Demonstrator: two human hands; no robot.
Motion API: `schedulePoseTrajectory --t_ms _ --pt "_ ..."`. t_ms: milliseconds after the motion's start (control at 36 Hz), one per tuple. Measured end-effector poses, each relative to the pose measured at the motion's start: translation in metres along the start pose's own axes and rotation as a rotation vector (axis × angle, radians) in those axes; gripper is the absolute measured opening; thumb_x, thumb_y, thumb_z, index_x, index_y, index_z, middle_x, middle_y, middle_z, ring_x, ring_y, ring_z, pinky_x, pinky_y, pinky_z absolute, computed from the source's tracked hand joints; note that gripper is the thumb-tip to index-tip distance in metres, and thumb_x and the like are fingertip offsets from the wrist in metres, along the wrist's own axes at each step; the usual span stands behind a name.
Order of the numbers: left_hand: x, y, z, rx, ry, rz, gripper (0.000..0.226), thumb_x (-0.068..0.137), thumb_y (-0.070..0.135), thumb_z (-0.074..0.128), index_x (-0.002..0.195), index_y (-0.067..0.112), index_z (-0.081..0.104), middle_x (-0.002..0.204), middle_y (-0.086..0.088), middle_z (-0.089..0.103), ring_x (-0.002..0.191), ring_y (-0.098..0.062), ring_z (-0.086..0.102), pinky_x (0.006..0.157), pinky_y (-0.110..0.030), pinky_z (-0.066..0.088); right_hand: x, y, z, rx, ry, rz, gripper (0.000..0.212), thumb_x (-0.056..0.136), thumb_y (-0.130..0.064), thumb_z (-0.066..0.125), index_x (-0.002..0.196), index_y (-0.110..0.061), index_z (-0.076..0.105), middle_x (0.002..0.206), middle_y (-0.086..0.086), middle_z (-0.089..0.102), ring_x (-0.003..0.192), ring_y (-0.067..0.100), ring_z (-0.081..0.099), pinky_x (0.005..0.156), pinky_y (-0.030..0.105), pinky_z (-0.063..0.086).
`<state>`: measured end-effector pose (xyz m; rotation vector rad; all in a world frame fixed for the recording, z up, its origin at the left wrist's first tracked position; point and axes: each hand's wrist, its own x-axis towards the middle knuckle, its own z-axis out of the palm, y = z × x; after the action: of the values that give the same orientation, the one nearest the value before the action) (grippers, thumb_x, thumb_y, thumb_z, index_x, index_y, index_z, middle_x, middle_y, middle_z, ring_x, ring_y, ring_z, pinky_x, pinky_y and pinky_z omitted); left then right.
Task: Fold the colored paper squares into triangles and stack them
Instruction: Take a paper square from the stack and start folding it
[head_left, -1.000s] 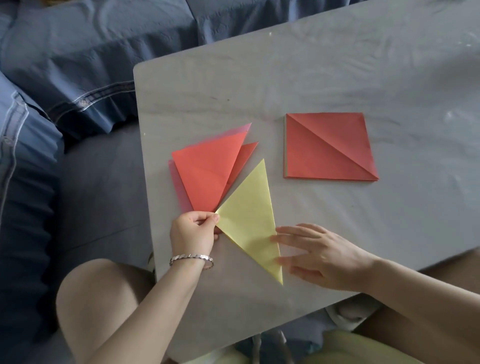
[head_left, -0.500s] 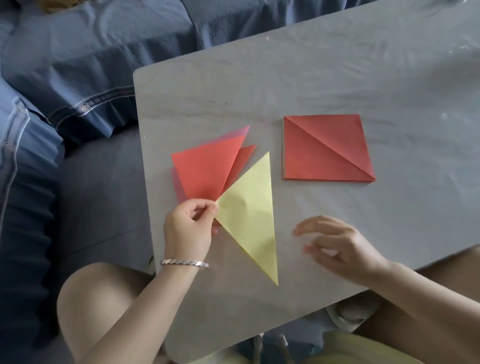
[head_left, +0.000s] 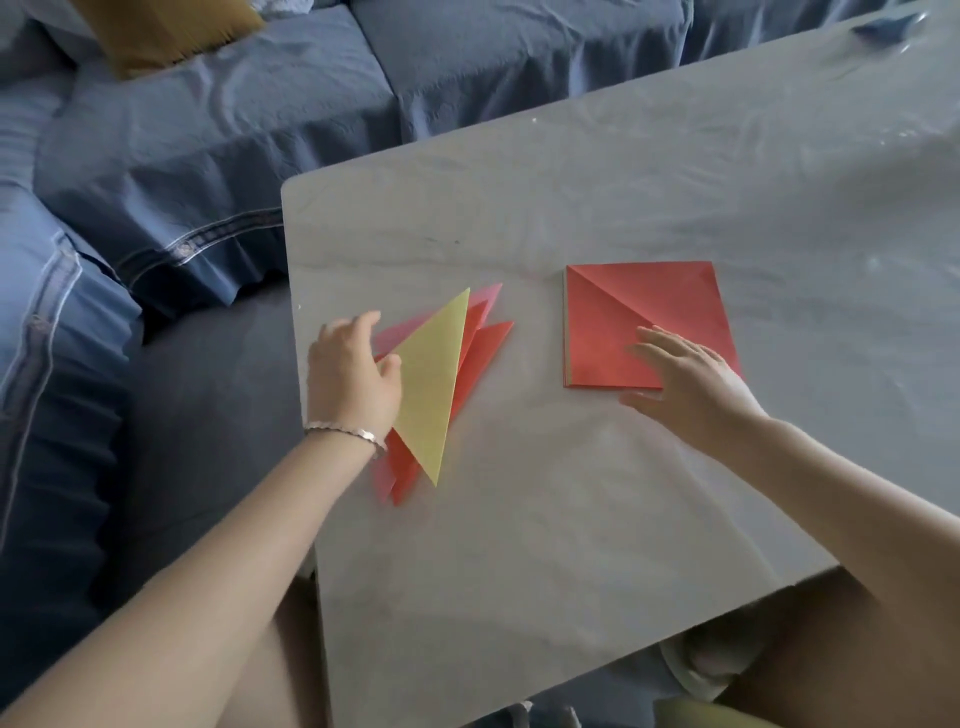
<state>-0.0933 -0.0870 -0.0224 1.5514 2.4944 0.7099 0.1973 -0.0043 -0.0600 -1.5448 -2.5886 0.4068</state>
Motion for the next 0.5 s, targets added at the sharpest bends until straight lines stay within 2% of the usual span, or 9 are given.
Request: schedulePoseTrajectory --t_ms 56,139,222,306,389,444,500 --pt "-0.014 0.005 0.003 -0.014 -0.019 0.081 0.039 0.083 0.007 0.059 0.122 0.006 0.055 0.118 -0.017 0.054 0.111 -0.032 0.048 0.096 -0.035 0.036 0.006 0.001 -0.003 -0.042 -0.062 -0.003 0.064 0.086 -0.039 0.061 0.141 -0.017 0.037 0.15 0.002 0.03 0.139 0.017 0.026 0.109 0.029 0.018" --pt "-0.034 0.012 0.005 -0.038 -0.076 0.149 0.026 0.083 0.007 0.059 0.109 0.007 0.064 0.113 -0.011 0.058 0.107 -0.028 0.053 0.09 -0.031 0.039 0.013 0.003 -0.01 -0.055 -0.071 -0.036 0.055 0.087 -0.04 0.06 0.136 -0.019 0.045 0.144 -0.003 0.041 0.132 0.017 0.038 0.105 0.027 0.025" --pt "-0.049 0.015 0.004 -0.063 -0.126 0.156 0.019 0.085 0.01 0.058 0.102 0.012 0.067 0.108 -0.002 0.061 0.099 -0.02 0.057 0.077 -0.022 0.039 0.015 0.005 -0.015 -0.073 -0.075 -0.063 0.047 0.088 -0.038 0.058 0.132 -0.02 0.051 0.14 -0.005 0.046 0.13 0.016 0.041 0.102 0.025 0.028" --pt "-0.057 0.016 0.006 -0.099 -0.163 0.149 0.017 0.087 0.012 0.057 0.1 0.016 0.067 0.101 0.005 0.062 0.084 -0.009 0.057 0.071 -0.015 0.038 0.014 0.007 -0.017 -0.052 -0.057 -0.084 0.039 0.091 -0.037 0.055 0.127 -0.021 0.056 0.135 -0.007 0.052 0.126 0.016 0.046 0.097 0.026 0.033" --pt "-0.06 0.02 0.006 -0.151 -0.174 0.132 0.016 0.086 0.011 0.058 0.097 0.017 0.068 0.092 0.009 0.06 0.066 0.005 0.049 0.062 -0.003 0.035 0.012 0.008 -0.013 -0.067 -0.021 -0.1 0.029 0.098 -0.032 0.041 0.114 -0.02 0.062 0.118 -0.008 0.062 0.107 0.018 0.056 0.082 0.025 0.039" --pt "-0.06 0.024 0.006 -0.171 -0.18 0.122 0.016 0.086 0.011 0.058 0.096 0.017 0.068 0.09 0.011 0.058 0.064 0.008 0.048 0.061 0.001 0.034 0.01 0.009 -0.009 -0.099 0.003 -0.078 0.029 0.098 -0.029 0.037 0.101 -0.014 0.061 0.1 0.0 0.066 0.09 0.025 0.058 0.076 0.033 0.045" --pt "-0.06 0.027 0.006 -0.187 -0.182 0.127 0.015 0.086 0.01 0.057 0.095 0.016 0.068 0.09 0.011 0.059 0.065 0.008 0.049 0.061 0.002 0.034 0.009 0.008 -0.006 -0.091 0.031 -0.054 0.025 0.096 -0.025 0.04 0.092 -0.009 0.06 0.087 0.005 0.063 0.081 0.03 0.057 0.07 0.039 0.048"
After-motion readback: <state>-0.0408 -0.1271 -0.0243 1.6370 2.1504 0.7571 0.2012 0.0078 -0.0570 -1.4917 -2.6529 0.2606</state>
